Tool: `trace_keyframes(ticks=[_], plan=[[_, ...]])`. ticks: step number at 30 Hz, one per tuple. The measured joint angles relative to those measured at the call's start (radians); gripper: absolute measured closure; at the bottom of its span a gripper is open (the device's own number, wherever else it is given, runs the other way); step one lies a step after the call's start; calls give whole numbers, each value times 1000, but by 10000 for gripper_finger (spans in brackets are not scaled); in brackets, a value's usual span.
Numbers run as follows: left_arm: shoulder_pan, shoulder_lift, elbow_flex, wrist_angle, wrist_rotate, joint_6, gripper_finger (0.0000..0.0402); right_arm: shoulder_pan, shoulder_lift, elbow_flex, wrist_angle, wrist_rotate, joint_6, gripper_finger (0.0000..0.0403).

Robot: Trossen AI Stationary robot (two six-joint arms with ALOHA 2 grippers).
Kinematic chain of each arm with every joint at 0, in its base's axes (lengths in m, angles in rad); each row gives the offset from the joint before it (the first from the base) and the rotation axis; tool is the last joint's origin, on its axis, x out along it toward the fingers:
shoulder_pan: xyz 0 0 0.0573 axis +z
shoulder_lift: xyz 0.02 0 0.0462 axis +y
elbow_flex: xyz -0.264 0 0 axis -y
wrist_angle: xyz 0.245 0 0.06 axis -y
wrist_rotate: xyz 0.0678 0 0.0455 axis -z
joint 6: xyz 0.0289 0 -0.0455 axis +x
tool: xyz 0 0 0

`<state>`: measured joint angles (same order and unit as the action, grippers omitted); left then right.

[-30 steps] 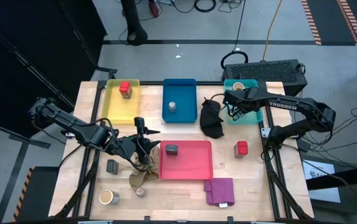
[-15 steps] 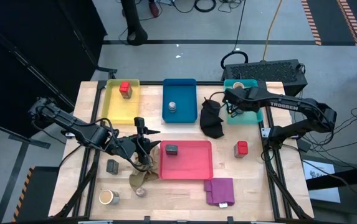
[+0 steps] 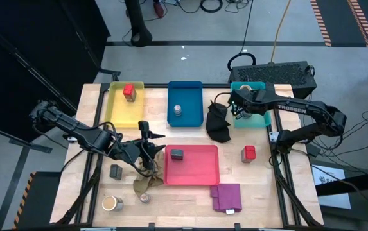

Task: Sort spices by type
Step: Put the right golden seasoning bottle into the light blue bin

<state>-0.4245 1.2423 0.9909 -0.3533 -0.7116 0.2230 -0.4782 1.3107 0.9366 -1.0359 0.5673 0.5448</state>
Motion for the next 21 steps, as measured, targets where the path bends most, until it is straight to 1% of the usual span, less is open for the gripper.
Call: trace_keyframes(ticks=[6, 15, 18, 21], plan=[[0, 0, 0, 0, 0, 0, 212, 3, 1, -19, 18, -32, -31, 403], [0, 0, 0, -1, 0, 0, 212, 42, -18, -20, -22, -23, -21, 403], [0, 0, 0, -1, 0, 0, 212, 49, -30, -17, -67, -22, 34, 403], [0, 0, 0, -1, 0, 0, 212, 48, -31, 1, -209, -23, 155, 403]])
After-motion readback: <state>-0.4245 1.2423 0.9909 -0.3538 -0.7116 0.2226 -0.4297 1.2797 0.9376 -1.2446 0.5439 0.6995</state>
